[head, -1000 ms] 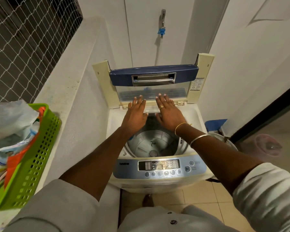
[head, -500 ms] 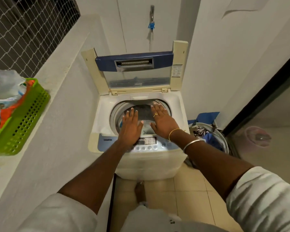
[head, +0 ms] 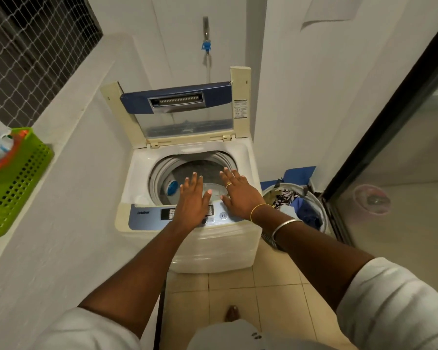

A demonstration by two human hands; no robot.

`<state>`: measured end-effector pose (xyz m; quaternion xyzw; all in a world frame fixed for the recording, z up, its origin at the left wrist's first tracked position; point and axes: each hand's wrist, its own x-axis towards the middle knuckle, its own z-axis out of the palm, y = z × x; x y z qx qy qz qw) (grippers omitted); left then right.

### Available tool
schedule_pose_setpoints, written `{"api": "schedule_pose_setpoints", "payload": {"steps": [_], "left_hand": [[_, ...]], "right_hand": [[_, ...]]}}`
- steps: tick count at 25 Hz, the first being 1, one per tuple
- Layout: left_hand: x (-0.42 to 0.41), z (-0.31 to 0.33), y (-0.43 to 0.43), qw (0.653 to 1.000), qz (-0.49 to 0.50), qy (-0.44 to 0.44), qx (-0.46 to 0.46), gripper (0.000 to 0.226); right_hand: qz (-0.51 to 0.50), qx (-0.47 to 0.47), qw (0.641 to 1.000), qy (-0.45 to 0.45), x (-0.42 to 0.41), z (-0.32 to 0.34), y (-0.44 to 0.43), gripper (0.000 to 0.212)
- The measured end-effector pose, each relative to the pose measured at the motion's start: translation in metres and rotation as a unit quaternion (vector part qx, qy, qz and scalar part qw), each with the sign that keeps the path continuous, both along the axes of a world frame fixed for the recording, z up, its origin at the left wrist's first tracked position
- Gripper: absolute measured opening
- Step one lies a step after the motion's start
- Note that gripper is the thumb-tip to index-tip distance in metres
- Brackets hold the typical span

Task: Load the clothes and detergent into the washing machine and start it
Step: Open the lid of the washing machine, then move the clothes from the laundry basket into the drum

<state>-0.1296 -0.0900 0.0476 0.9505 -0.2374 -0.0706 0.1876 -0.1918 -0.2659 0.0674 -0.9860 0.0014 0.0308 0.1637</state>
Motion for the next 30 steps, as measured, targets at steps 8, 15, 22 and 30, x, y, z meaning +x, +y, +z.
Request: {"api": "schedule_pose_setpoints", "payload": {"steps": [8,15,22,30], "left_hand": [[0.005,-0.015,-0.102,0.998,-0.059,-0.027,-0.026,0.057],[-0.002,-0.046,-0.238,0.988,-0.104,0.045,-0.108,0.052],[-0.013,-0.135,-0.357,0.981,-0.072,0.158,-0.091,0.051],[-0.010,-0.303,-0.407,0.968,-0.021,0.246,0.034,0.062]], "right_hand": [[-0.078,0.027,0.997,0.011,-0.010,-0.006,-0.083,0.067],[-0.068,0.054,0.995,0.042,-0.003,-0.041,-0.203,0.068],[-0.095,0.070,0.980,0.161,0.012,-0.134,-0.341,0.048],[-0.166,0.159,0.938,0.258,0.025,-0.308,-0.410,0.069]]}}
